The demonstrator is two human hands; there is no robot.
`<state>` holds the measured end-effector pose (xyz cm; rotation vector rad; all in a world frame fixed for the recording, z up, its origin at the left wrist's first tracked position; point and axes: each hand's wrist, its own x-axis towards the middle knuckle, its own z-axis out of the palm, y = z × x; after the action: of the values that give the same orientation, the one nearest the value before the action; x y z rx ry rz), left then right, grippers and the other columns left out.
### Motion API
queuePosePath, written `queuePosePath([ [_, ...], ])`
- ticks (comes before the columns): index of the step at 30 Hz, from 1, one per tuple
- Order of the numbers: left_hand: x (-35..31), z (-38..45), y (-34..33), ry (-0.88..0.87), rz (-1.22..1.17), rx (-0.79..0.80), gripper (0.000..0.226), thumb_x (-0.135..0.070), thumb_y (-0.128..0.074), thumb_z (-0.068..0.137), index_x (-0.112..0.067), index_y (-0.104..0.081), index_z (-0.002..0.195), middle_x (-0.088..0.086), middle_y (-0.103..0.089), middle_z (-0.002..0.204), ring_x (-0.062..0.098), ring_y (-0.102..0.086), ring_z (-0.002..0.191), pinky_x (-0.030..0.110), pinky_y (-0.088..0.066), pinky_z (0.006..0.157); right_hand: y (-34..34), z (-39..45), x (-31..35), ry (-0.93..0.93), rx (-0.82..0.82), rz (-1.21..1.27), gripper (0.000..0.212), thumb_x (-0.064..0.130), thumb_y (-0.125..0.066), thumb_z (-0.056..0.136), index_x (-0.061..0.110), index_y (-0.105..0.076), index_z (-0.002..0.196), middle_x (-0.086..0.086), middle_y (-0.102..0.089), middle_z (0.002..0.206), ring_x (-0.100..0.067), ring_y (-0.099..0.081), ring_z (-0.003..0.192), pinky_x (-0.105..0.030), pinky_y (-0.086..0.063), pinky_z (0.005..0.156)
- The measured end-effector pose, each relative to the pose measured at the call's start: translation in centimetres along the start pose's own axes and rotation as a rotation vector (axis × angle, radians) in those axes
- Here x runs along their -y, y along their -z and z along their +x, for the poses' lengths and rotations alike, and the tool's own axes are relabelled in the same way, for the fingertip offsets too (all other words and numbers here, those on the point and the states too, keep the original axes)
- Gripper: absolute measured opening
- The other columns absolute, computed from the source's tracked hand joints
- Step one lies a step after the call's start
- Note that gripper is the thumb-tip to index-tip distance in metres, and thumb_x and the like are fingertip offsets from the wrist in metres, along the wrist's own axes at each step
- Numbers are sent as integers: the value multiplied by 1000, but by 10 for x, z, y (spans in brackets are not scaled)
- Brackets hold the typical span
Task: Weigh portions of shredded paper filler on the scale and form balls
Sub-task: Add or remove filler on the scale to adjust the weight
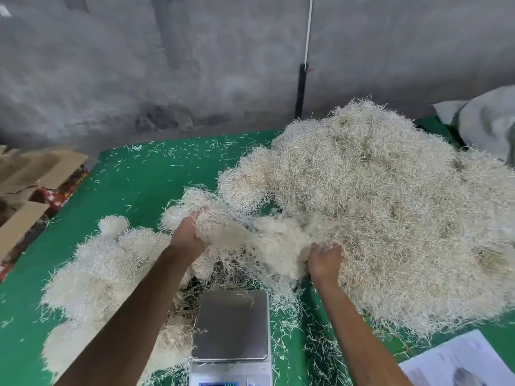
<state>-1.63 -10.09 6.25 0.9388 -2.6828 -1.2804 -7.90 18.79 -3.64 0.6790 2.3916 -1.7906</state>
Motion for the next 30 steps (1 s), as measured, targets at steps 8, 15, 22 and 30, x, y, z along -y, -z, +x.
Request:
queuePosePath([
  [8, -83, -17, 5, -364, -401, 262, 30, -12, -66, 94, -35, -66, 114, -7, -75, 98, 14, -71, 97, 35, -57, 93, -55, -49, 51, 674, 531, -410, 123, 58, -88, 62, 39, -17, 159, 13, -37, 157, -7, -26, 139, -42, -20, 120],
  [15, -60, -17, 36, -88, -180, 139, 93, 12, -55, 86, -50, -27, 149, -3, -52, 106, -1, -56, 42, 17, -46, 42, -72, -28, 32, 641, 302, -671, 40, 25, -65, 98, 17, -61, 138, 13, -57, 77, -1, -55, 64, -16, -50, 56],
  [22, -47, -12, 29, -71, 473, 780, 39, -69, -49, 90, -50, -61, 122, 0, -46, 152, 27, -41, 141, 50, -20, 121, -43, 5, 33, 242, 88, -307, 56, -6, -58, 91, 5, -56, 145, -9, -75, 111, -7, -46, 43, -20, -34, 36],
  [30, -45, -25, -42, -90, 22, 497, 17, -17, -70, 88, -22, -59, 75, -1, -59, 73, 6, -57, 59, 22, -51, 59, -57, -22, 66, 517, 188, -445, 61, -13, -55, 86, 11, -61, 141, -10, -76, 105, -22, -67, 59, -32, -55, 50],
])
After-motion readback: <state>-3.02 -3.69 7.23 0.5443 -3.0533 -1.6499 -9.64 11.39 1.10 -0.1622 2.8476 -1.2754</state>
